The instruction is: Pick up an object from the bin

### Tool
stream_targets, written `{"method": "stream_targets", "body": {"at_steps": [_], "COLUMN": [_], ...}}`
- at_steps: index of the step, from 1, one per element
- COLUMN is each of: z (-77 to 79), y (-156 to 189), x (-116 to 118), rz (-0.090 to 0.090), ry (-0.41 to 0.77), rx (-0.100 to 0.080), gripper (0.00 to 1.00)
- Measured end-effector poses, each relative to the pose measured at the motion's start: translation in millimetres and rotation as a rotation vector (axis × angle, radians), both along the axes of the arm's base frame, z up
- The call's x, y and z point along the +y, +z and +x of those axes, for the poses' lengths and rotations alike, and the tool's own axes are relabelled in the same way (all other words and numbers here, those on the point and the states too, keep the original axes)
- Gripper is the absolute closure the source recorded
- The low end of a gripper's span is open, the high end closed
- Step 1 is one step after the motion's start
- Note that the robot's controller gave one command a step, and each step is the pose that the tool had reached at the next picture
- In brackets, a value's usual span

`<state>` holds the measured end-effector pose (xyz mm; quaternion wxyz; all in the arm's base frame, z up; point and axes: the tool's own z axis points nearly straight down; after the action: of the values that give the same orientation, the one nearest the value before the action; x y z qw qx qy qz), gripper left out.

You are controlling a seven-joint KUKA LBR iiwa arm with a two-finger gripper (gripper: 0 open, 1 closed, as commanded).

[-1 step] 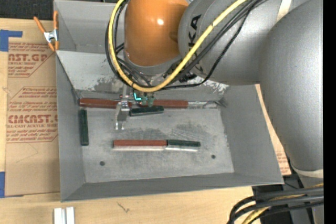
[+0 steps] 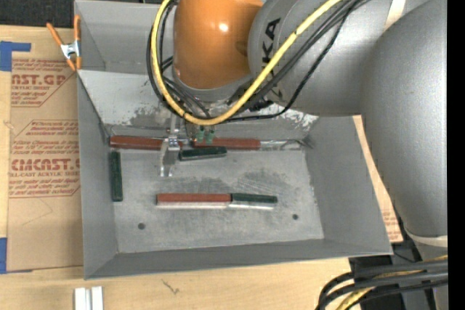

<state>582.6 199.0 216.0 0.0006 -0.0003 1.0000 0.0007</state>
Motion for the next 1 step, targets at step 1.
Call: {"method": "stream_targets", "body": {"at_steps": [1], "z": [-24.6], "y": [-75.0], "x": [-35.0], "rz": [0.001], "ry": [-0.055], "rx": [-0.003], "gripper": [0.0]}}
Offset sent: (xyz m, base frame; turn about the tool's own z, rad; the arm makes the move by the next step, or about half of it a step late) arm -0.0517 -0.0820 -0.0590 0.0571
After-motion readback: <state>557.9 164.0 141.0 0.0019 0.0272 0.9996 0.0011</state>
